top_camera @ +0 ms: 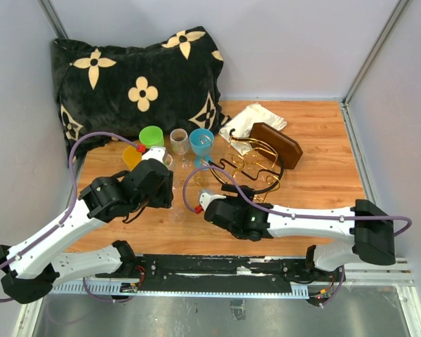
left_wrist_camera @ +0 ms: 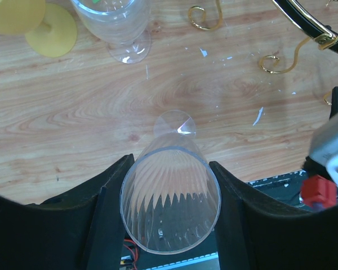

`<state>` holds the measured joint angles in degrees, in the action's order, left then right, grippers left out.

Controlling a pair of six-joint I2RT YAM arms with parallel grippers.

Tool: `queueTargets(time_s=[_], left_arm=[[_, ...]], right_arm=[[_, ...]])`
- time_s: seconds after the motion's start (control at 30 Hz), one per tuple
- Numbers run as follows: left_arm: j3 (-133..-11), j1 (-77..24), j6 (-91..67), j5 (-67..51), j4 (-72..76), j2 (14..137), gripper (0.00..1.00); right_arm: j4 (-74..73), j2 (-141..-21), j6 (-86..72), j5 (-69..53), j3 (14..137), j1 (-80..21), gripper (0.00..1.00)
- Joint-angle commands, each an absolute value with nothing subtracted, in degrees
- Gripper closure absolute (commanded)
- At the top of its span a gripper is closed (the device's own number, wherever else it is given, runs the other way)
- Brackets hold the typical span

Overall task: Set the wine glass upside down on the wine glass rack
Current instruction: Adjust the wine rack at the center of the board.

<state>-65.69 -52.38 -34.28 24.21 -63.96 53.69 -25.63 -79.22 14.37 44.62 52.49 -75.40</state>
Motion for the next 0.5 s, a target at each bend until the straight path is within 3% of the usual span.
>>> queueTargets(time_s=[0.0, 0.47], left_arm=[[-65.39, -53.0, -36.03, 25.44, -64.09, 52.4, 0.56], [-64.34, -53.0, -35.77, 24.88, -63.23, 51.25, 0.56]], right_arm=[[-24.93, -82.53, 13.44, 51.4, 51.94, -76.57, 0.27], [-24.02, -78.85, 14.57, 55.11, 52.51, -75.67, 0.7]])
